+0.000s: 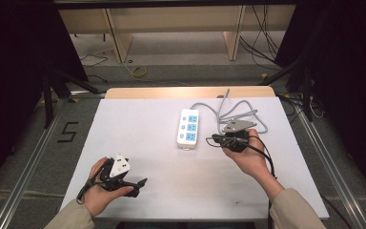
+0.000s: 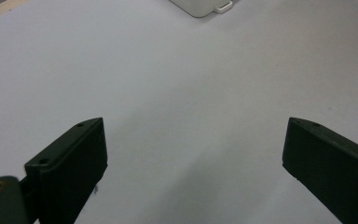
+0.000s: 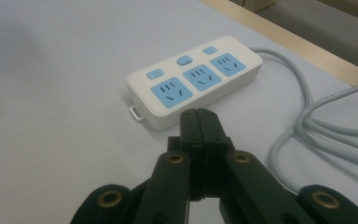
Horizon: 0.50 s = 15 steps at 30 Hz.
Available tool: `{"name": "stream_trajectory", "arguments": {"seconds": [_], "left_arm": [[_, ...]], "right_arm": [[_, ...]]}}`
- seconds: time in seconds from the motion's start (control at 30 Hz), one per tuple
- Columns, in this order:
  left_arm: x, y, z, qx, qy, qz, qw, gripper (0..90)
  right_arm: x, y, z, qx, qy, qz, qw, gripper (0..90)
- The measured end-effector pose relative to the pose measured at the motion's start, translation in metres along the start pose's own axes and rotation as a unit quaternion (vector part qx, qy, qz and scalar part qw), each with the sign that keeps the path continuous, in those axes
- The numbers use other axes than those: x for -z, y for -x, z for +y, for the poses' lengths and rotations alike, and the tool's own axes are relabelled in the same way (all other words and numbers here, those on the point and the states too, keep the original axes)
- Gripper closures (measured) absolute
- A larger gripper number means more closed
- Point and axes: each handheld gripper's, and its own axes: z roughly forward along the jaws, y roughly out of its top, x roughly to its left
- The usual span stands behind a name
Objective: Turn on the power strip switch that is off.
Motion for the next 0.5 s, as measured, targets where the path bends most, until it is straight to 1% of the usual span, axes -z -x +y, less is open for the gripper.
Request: {"name": "stream_trajectory", "arguments": {"seconds": [0.3,0.5], "left_arm": [[0.0,0.0,0.0,0.0,0.0,0.0,1.0,6.2],[0.0,0.0,0.0,0.002,0.0,-0.001,1.0,6.3]], "right_arm": [[-0.009,0.002,0.003,0.0,-0.009,0.001,1.0,90.0],[-0.019,0.003,0.011,0.005,-0.013,-0.001,0.9999,90.0]]}}
